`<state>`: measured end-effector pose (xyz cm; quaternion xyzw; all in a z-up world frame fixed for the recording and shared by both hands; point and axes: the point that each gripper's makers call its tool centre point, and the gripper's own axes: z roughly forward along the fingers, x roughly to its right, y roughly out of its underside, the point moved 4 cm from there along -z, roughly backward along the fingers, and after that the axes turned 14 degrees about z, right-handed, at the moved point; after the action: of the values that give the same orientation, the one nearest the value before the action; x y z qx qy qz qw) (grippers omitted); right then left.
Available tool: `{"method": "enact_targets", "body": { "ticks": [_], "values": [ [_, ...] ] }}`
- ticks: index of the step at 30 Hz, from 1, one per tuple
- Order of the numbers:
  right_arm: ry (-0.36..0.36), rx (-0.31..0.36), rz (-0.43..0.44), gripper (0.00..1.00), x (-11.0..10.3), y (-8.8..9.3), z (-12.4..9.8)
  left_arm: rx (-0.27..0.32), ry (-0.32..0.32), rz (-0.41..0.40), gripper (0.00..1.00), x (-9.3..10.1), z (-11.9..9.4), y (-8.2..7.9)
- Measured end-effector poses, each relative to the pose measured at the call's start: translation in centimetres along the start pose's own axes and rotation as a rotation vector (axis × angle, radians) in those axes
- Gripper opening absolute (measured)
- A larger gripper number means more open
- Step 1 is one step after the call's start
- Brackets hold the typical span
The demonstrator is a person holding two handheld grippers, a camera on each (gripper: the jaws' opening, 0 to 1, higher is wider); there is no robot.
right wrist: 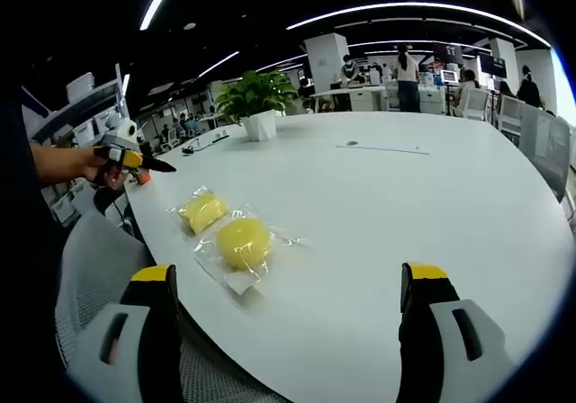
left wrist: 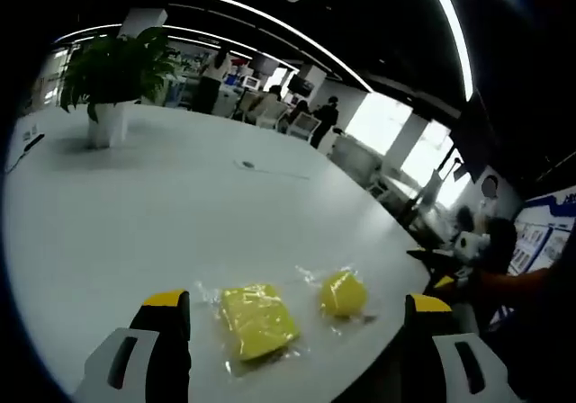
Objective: Compare the silicone blocks by pressing each to a similar depth, holding the contact briefly, and releasing to observe deformation and rebound differences across the visible hardness samples.
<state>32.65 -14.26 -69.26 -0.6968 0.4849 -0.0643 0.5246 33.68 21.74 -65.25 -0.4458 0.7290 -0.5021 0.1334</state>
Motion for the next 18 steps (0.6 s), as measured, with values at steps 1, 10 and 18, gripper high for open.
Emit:
{"method": "enact_targets", "body": {
  "ticks": [1, 10, 18],
  "values": [
    [0.000, 0.001, 0.002, 0.96, -0.1, 0.0, 0.0, -0.004, 0.008, 0.005, 1.00, 0.3, 0.3, -0.2],
    [0.003, 0.012, 0.008, 0.96, -0.1, -0.2, -0.1, -0.036, 0.041, 0.024, 1.00, 1.3, 3.1, -1.0],
    [0.001, 0.011, 0.011, 0.96, -0.2, -0.3, -0.1, -0.060, 0.074, 0.001, 1.00, 1.8, 5.5, -1.6]
  ]
}}
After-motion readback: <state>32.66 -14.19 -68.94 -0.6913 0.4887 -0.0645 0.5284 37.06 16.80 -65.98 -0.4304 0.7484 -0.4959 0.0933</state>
